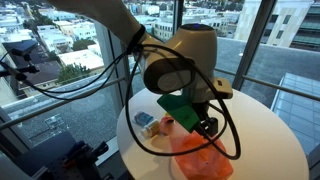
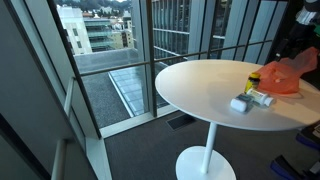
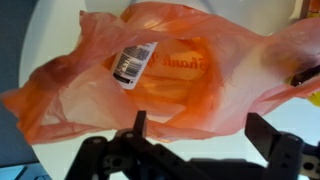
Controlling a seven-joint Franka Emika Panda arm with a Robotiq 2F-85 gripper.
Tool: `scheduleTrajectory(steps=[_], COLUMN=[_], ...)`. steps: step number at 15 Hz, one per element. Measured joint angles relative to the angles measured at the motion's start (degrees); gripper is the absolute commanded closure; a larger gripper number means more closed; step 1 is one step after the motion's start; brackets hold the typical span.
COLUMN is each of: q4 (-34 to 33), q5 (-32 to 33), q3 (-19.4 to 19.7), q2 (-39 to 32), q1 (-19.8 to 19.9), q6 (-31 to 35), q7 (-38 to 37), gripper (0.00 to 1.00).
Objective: Remove the white bottle from the orange plastic bag
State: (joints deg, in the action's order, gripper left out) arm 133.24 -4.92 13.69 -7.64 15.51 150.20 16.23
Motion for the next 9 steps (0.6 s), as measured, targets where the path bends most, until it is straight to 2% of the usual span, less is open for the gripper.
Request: scheduleTrajectory(steps=[9], q4=[1.32], q5=[0.00], q3=[-0.06], q2=[-0.01], q1=[0.00], q6=[-0.01], q7=[-0.01], gripper=[0.00])
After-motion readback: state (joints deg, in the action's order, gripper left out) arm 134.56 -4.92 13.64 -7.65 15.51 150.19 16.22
